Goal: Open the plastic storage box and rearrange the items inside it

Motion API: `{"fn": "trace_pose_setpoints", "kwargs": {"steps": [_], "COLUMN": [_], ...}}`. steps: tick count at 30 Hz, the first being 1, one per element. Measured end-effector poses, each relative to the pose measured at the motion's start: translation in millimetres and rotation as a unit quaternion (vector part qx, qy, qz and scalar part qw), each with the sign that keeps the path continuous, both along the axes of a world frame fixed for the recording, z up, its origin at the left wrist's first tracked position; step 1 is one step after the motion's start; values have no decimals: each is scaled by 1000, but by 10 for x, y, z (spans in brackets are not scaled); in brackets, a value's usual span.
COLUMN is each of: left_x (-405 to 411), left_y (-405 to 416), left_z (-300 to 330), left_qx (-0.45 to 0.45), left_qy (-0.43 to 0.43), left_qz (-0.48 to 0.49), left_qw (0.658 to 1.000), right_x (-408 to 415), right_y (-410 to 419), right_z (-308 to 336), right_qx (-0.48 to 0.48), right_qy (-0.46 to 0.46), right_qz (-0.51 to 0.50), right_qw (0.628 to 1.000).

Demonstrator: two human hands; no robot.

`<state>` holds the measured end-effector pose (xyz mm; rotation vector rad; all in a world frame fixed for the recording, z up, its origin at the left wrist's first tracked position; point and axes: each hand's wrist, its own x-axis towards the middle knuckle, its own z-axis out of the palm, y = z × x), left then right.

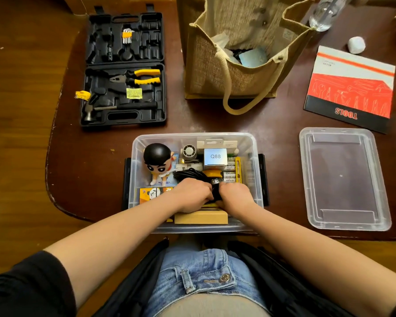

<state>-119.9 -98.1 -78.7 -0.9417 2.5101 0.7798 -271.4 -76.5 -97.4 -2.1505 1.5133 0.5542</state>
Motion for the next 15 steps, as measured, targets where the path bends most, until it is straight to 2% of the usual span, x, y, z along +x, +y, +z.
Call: {"fn": "trace_pose_setpoints", "kwargs": {"steps": [12, 15], "left_x": [124, 129], "left_y": [10, -4], "left_z": [-40, -52], "left_qx": [-27, -29], "left_qy": [-36, -50], "left_qz": [-68, -83], "left_qw": [997, 995], "right_x": [-14, -22], "right_y": [51, 73], "right_z": [-48, -64], "right_qx": [-14, -11], "right_qy": [-28, -42], "right_qz": [-47, -88], "right_qw": [998, 995]}}
